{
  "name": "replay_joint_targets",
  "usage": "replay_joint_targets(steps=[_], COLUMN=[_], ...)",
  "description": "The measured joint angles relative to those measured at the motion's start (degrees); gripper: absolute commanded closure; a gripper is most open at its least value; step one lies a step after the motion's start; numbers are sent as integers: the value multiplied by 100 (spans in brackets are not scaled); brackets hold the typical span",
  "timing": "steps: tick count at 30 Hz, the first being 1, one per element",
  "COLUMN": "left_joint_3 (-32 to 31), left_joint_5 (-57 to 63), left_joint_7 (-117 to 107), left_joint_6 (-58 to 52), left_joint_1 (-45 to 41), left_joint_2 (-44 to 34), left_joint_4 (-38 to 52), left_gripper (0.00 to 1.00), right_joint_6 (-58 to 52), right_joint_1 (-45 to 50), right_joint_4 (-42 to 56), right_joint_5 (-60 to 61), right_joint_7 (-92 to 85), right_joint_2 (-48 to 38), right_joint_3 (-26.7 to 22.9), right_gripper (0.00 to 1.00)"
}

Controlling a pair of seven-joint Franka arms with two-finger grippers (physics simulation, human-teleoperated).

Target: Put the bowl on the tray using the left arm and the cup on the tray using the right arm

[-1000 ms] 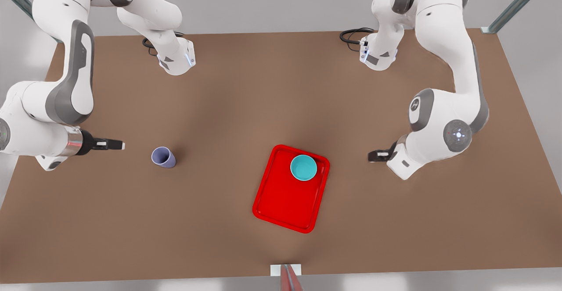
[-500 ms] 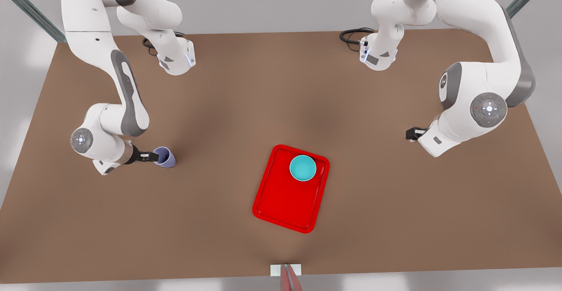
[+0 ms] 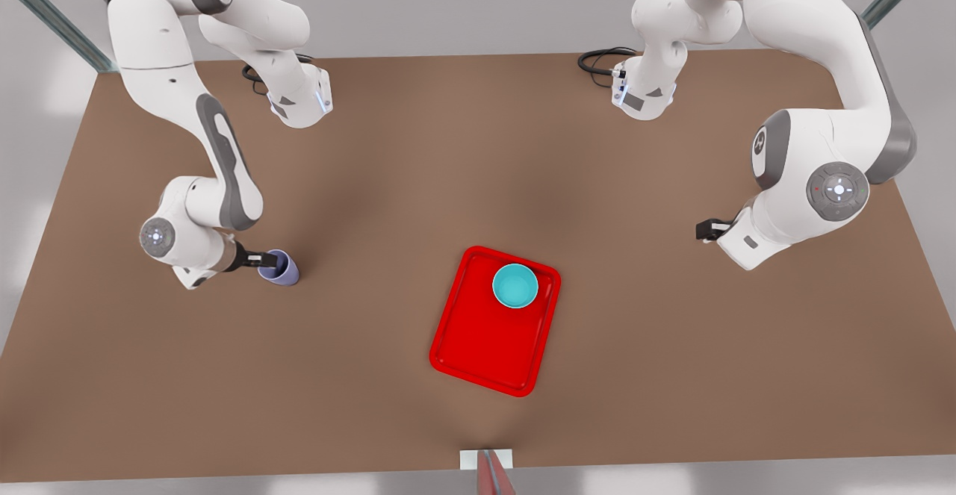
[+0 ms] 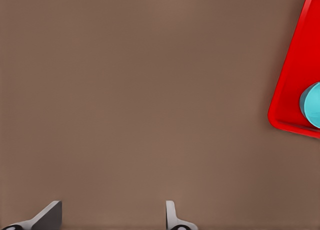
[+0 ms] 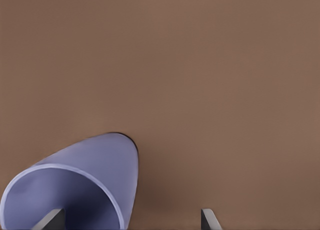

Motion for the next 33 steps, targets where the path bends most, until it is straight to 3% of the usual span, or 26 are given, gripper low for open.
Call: replay_joint_targets(steps=[2, 3, 5, 7, 10, 21, 25, 33], left_joint_3=[0, 0, 0, 0, 0, -42, -53, -69], left_joint_5=[-1, -1, -2, -2, -2, -8, -11, 1], left_joint_7=[9, 9, 9, 9, 17, 9, 18, 18], left_joint_6=[7, 10, 11, 35, 2, -176, 688, 657], left_joint_1=[0, 0, 0, 0, 0, -15, -7, -18], left_joint_2=[17, 34, 42, 52, 62, -39, -986, -1046], left_joint_4=[0, 0, 0, 0, 5, -55, -1506, -1600], left_gripper=[0, 0, 0, 0, 0, 0, 0, 0], right_joint_6=[9, 2, -9, -25, -104, -117, -216, -1400], right_joint_1=[11, 17, 17, 19, 11, 18, 29, 1711], right_joint_4=[7, 7, -2, -10, -28, -19, 58, 2083], right_joint_5=[0, 0, 0, 0, -1, 53, 99, 84], right_joint_7=[0, 0, 0, 0, -8, -25, -33, 2559], right_joint_2=[22, 23, 23, 23, 36, 49, 15, 217], right_joint_3=[9, 9, 16, 9, 17, 18, 32, 32], right_gripper=[8, 26, 41, 66, 79, 79, 79, 79])
